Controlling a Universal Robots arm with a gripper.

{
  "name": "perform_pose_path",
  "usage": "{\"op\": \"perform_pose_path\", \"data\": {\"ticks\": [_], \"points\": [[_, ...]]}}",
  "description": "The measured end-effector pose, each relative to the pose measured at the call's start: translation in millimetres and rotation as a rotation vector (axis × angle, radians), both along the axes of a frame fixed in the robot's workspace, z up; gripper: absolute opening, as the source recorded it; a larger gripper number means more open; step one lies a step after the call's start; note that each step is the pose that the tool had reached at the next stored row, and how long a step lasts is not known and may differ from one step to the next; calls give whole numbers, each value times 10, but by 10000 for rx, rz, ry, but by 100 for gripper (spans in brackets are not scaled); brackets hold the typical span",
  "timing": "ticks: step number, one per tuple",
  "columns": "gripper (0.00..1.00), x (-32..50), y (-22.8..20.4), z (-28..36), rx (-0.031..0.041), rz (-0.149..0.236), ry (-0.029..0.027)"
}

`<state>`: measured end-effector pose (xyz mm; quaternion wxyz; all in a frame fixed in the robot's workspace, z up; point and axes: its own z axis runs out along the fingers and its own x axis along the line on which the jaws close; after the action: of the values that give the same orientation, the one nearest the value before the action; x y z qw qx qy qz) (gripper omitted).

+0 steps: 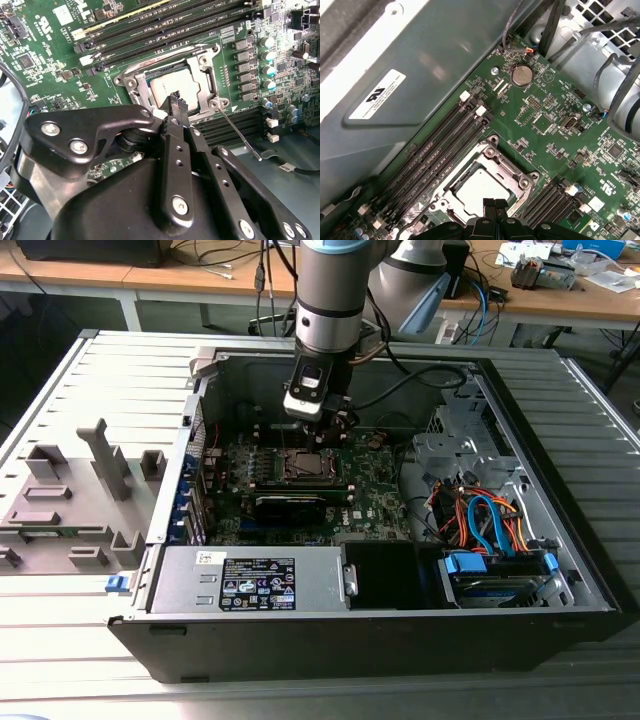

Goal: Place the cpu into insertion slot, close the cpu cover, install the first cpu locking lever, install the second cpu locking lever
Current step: 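Install the first cpu locking lever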

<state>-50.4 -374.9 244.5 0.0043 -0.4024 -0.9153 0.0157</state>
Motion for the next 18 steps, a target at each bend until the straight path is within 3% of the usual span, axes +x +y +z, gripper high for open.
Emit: {"op": "perform_pose_path", "data": {"ticks": [18], "points": [[11,0,0,0,0,903,0]]}}
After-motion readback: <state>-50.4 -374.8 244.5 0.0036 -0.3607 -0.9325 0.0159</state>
